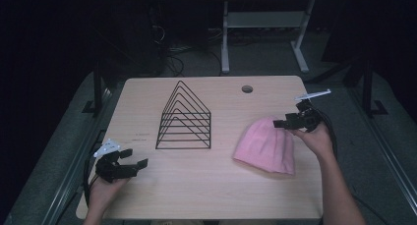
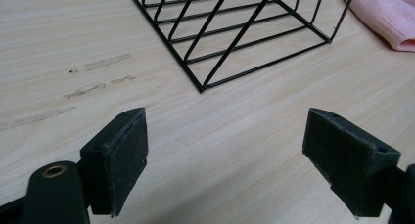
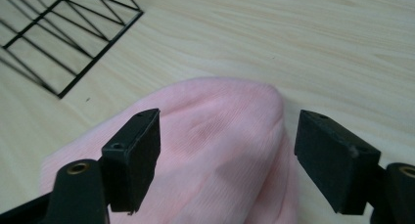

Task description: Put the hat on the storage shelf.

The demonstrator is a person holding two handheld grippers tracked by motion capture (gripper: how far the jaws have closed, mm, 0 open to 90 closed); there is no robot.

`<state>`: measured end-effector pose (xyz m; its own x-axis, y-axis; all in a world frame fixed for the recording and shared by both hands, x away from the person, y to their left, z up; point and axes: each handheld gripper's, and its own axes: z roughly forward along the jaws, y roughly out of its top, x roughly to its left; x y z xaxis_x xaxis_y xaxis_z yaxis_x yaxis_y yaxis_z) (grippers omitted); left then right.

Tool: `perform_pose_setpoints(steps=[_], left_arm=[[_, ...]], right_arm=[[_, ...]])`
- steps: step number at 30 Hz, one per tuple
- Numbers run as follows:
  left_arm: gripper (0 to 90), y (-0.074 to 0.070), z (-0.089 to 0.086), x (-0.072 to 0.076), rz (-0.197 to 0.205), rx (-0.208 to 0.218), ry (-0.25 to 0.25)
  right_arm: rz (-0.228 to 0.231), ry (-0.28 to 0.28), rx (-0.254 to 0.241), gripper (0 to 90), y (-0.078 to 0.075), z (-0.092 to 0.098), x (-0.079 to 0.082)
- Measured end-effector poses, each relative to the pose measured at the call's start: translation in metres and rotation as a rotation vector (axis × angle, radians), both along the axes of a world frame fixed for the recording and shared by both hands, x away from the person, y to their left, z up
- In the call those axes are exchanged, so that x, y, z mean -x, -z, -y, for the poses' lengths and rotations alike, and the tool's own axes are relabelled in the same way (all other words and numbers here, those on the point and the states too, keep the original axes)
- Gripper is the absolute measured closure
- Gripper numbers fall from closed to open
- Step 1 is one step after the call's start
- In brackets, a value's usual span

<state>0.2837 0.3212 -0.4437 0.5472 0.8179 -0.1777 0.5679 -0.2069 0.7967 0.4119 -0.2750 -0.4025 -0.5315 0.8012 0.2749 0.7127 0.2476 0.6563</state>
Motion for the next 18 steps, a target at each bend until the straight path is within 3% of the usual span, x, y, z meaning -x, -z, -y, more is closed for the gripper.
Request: perform_pose_setpoints(steps=[1, 2, 6, 11, 18], left_arm=[[16.4, 0.000, 0.000, 0.000, 0.000, -0.002, 0.002], [16.4, 0.000, 0.000, 0.001, 0.000, 0.001, 0.002], [16.4, 0.000, -0.001, 0.000, 0.002, 0.000, 0.002], [16.4, 0.000, -0.001, 0.000, 0.000, -0.007, 0.007], [16.4, 0.000, 0.001, 0.000, 0.001, -0.012, 0.015]], right_arm=[[0.000, -0.001, 0.000, 26.9, 0.003, -0.002, -0.006], [-0.039, -0.004, 0.015, 27.2, 0.008, -0.005, -0.014], [-0.074, 0.005, 0.042, 29.1, 0.018, -0.012, -0.025], [-0.090, 0.026, 0.054, 31.0, 0.027, -0.015, -0.032], [-0.123, 0.052, 0.033, 40.9, 0.041, -0.010, -0.040]])
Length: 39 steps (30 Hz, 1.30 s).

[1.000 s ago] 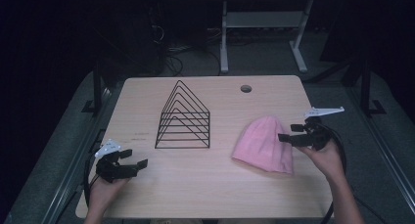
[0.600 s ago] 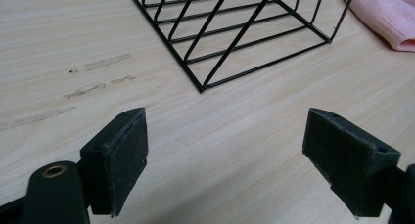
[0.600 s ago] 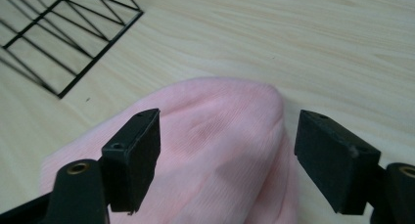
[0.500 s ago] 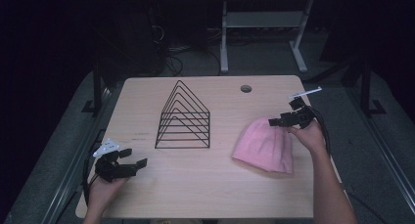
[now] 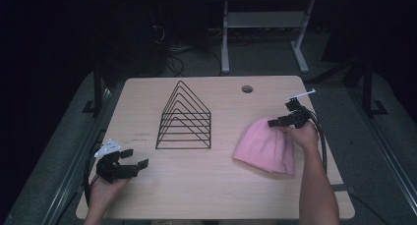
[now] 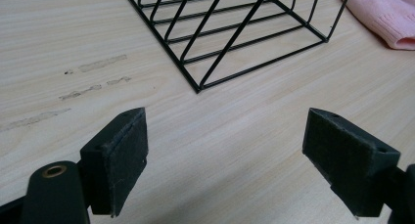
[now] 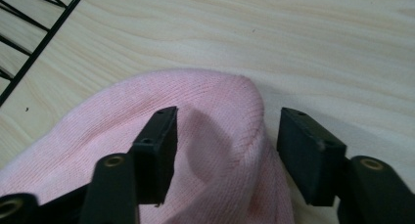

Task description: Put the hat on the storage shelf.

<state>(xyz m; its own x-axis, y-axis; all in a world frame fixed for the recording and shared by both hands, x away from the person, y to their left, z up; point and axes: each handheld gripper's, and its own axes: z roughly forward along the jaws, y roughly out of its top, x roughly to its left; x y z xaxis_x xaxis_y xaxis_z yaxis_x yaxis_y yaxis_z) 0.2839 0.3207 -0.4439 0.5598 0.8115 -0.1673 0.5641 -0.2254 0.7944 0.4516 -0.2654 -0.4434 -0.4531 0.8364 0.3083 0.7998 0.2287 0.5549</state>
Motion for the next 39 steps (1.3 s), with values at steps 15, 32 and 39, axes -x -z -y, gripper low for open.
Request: perform_pose_setpoints(steps=[15, 32, 39], left_arm=[[16.5, 0.000, 0.001, 0.000, 0.002, 0.014, -0.002], [16.5, -0.004, 0.001, 0.005, 0.019, 0.013, -0.006], [16.5, -0.005, 0.004, 0.006, 0.022, 0.014, 0.006]], right_arm=[[0.011, 0.001, -0.119, 75.7, 0.012, 0.011, 0.004], [0.307, -0.127, -0.130, 78.3, -0.072, -0.001, 0.063], [0.383, -0.146, -0.121, 78.3, -0.100, -0.004, 0.080]])
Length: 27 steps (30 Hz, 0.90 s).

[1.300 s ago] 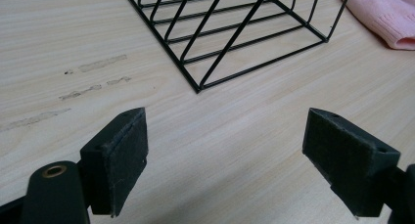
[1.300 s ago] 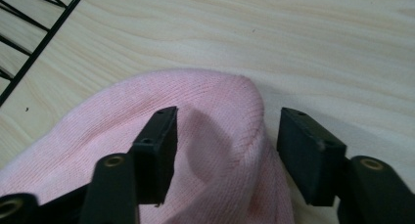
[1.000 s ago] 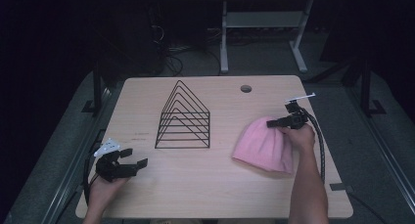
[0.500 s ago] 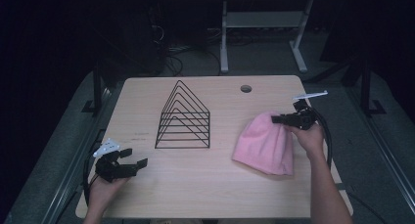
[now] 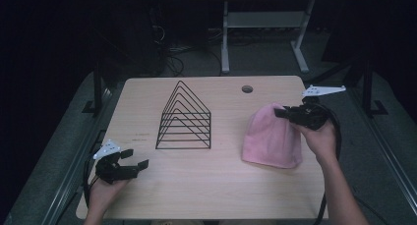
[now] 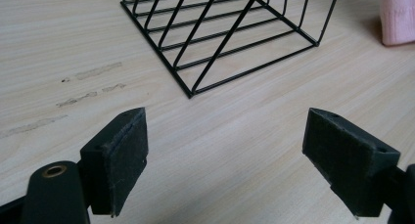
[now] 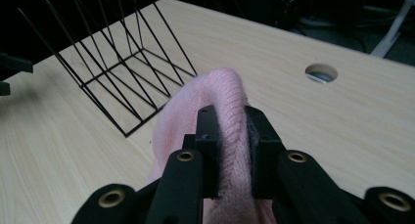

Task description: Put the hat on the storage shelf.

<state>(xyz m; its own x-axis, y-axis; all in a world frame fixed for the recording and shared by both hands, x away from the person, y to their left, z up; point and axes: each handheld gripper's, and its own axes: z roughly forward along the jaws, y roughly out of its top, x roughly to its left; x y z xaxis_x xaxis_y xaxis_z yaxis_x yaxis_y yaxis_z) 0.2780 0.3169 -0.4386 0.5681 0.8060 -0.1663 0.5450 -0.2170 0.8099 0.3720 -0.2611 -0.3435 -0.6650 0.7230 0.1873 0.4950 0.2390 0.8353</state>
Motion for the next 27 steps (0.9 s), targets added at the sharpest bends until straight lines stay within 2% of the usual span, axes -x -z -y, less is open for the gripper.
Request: perform_pose_setpoints(steps=[3, 5, 11, 17, 20, 26, 27], left_arm=[[16.5, -0.001, 0.001, 0.001, 0.000, -0.001, 0.005], [16.5, -0.002, 0.002, 0.001, 0.004, 0.000, 0.015], [16.5, -0.005, 0.006, 0.001, 0.014, 0.007, 0.033], [16.5, -0.011, 0.006, 0.002, 0.032, 0.006, 0.053], [16.5, -0.014, 0.008, 0.002, 0.037, 0.020, 0.055], [16.7, -0.021, 0.014, 0.001, 0.053, 0.020, 0.088], [16.7, -0.024, 0.017, 0.001, 0.058, 0.008, 0.106]], right_arm=[[0.019, 0.000, -0.007, 78.3, -0.007, 0.000, 0.004], [0.041, -0.003, -0.007, 78.3, -0.018, 0.001, 0.011], [0.070, -0.009, -0.006, 78.3, -0.033, 0.000, 0.017], [0.088, -0.020, -0.014, 78.3, -0.045, -0.004, 0.021], [0.096, -0.025, -0.017, 78.3, -0.049, -0.006, 0.023], [0.113, -0.040, -0.038, 78.3, -0.055, -0.010, 0.026], [0.117, -0.048, -0.038, 78.3, -0.056, -0.012, 0.026]])
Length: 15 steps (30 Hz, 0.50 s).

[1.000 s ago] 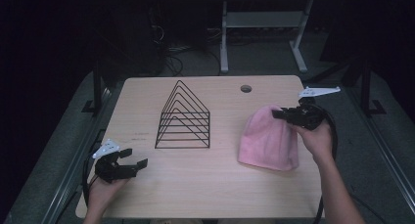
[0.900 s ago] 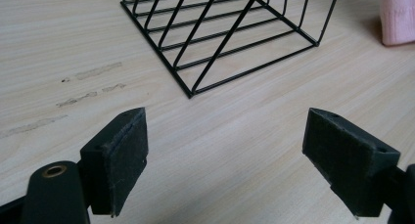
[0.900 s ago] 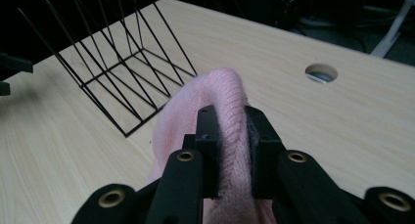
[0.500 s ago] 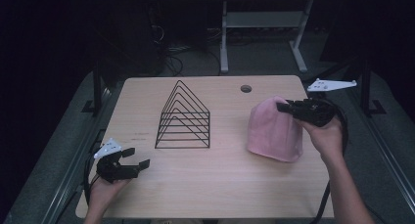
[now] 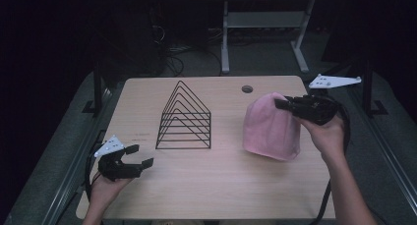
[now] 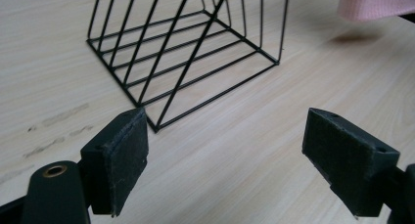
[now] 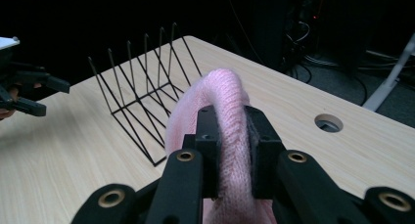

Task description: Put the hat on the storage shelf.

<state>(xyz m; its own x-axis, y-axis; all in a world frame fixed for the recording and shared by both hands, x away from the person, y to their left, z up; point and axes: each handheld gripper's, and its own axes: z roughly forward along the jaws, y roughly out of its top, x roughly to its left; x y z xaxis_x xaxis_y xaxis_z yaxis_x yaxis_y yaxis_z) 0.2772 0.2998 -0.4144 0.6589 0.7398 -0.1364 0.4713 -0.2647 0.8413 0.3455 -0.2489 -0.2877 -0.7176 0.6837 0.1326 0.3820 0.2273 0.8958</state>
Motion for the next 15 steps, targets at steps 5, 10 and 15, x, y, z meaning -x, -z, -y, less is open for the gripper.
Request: perform_pose_setpoints(steps=[5, 10, 15], left_arm=[[16.7, -0.006, 0.003, 0.001, 0.008, 0.009, 0.022], [16.7, -0.017, 0.007, 0.001, 0.019, 0.008, 0.050], [16.7, -0.024, 0.007, 0.001, 0.026, 0.021, 0.066]], right_arm=[[-0.001, -0.014, -0.012, 78.3, -0.005, -0.003, -0.001], [0.009, -0.025, -0.021, 78.3, -0.014, -0.007, -0.002], [0.020, -0.041, -0.036, 78.3, -0.023, -0.013, -0.004]])
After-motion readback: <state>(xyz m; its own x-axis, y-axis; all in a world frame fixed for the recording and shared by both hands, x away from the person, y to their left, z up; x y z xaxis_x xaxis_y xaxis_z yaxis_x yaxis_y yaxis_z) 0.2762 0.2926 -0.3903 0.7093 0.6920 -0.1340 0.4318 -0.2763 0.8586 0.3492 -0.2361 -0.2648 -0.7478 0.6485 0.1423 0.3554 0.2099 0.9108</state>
